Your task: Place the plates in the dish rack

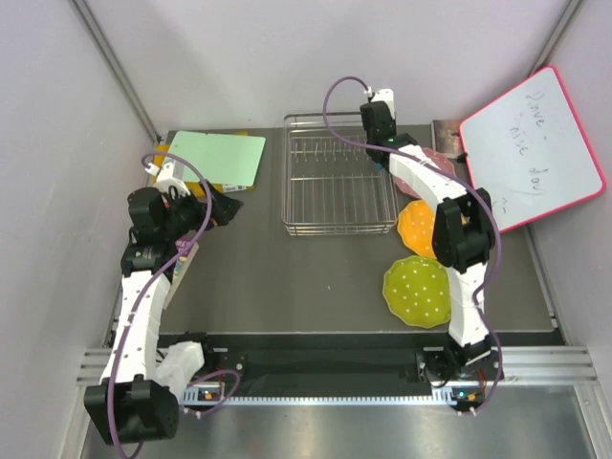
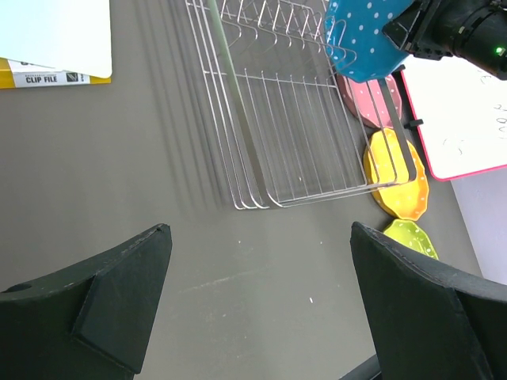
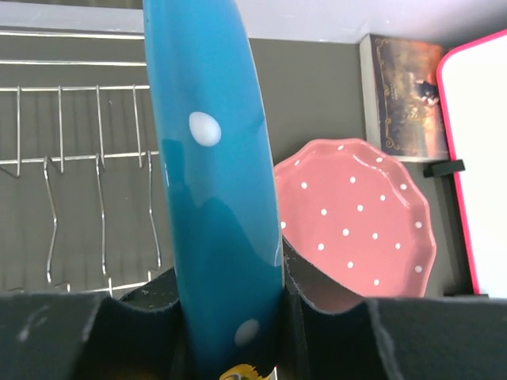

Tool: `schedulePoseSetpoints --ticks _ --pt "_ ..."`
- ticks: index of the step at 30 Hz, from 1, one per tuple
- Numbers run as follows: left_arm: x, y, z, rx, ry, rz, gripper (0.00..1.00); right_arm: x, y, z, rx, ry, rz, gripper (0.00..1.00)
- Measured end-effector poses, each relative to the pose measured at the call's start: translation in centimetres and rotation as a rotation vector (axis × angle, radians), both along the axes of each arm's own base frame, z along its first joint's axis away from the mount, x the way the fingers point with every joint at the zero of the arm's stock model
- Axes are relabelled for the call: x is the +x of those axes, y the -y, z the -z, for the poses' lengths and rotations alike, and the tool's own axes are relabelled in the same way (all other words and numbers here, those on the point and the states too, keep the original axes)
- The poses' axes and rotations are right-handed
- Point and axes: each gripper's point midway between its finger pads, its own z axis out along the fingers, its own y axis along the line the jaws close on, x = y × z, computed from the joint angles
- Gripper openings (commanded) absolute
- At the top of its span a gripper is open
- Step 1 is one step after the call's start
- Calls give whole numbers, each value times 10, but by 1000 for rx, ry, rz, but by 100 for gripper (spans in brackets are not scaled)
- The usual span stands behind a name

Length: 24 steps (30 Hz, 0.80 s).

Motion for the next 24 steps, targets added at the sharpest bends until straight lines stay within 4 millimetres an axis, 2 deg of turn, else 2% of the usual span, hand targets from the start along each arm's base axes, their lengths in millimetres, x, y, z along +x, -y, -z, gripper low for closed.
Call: schedulePoseSetpoints --ticks 10,15,17,19,24 --pt "-1 0 4 -7 -11 -1 99 -4 -4 5 27 -18 -8 0" --pt "1 1 2 -18 -2 -5 99 -13 -2 12 49 -7 56 0" --pt "3 1 3 -18 -5 -5 99 -17 -4 14 37 3 77 25" --pt "4 0 5 -19 -13 -6 99 -21 -6 17 14 6 94 41" --pt "4 0 6 -15 -16 -5 99 -24 -9 37 -24 -33 99 48"
